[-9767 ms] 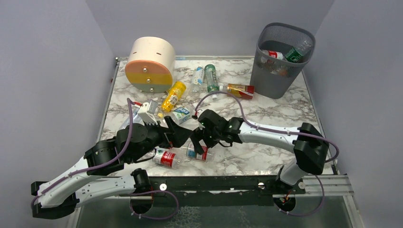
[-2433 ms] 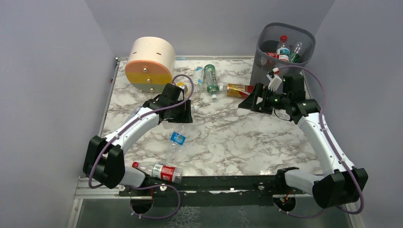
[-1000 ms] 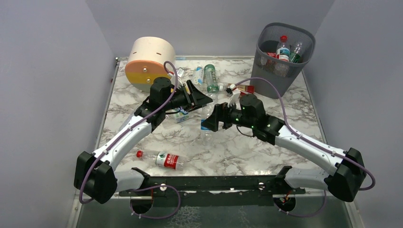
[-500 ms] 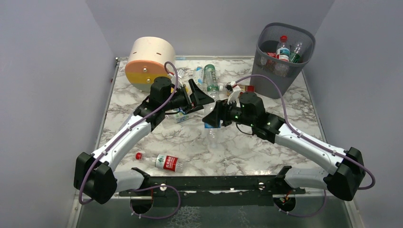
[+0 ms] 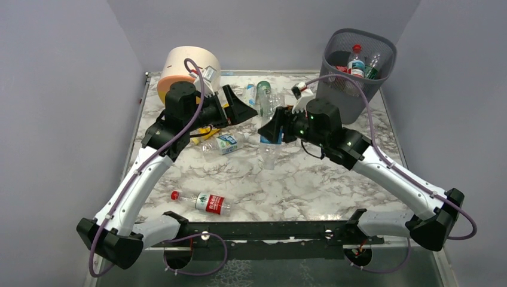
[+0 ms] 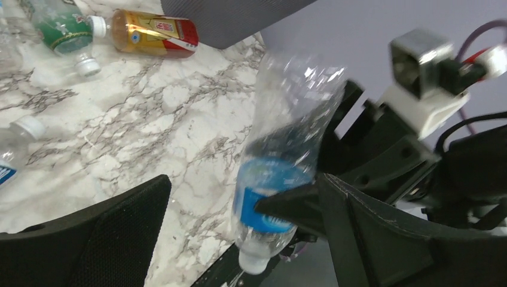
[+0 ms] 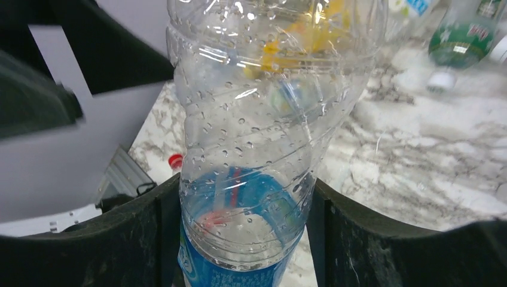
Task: Put the plastic bottles in the bin
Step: Place the plastic bottle in the trash bin, then pick up the plastic bottle at the center of the board, then place the plastic bottle in the trash bin.
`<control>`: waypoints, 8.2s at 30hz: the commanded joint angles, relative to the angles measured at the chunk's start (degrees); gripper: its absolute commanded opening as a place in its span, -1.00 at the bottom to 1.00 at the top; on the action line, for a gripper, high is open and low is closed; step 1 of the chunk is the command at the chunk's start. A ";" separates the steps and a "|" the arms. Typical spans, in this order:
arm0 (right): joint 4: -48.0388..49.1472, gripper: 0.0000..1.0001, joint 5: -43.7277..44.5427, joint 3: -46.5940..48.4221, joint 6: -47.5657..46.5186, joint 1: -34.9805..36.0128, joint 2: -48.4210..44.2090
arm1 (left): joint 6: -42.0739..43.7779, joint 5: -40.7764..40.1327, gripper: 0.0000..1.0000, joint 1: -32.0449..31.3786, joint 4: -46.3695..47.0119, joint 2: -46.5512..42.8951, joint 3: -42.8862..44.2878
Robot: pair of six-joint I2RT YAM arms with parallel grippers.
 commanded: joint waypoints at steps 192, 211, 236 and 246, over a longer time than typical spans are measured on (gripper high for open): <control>-18.34 0.24 14.06 23.02 -16.88 0.22 9.98 | -0.52 -15.78 0.98 0.51 -18.46 -31.11 -6.07; -19.84 0.25 -7.03 54.29 -11.00 -39.66 26.46 | 0.37 -14.67 0.98 0.47 -17.32 -31.01 -8.24; -22.99 0.84 -18.09 62.09 -4.94 -58.19 41.99 | 1.74 -14.85 0.98 0.51 -17.44 -29.21 -8.10; -25.16 0.86 -14.80 60.05 -4.95 -58.32 36.25 | 2.01 -14.80 0.98 0.51 -16.57 -27.45 -9.42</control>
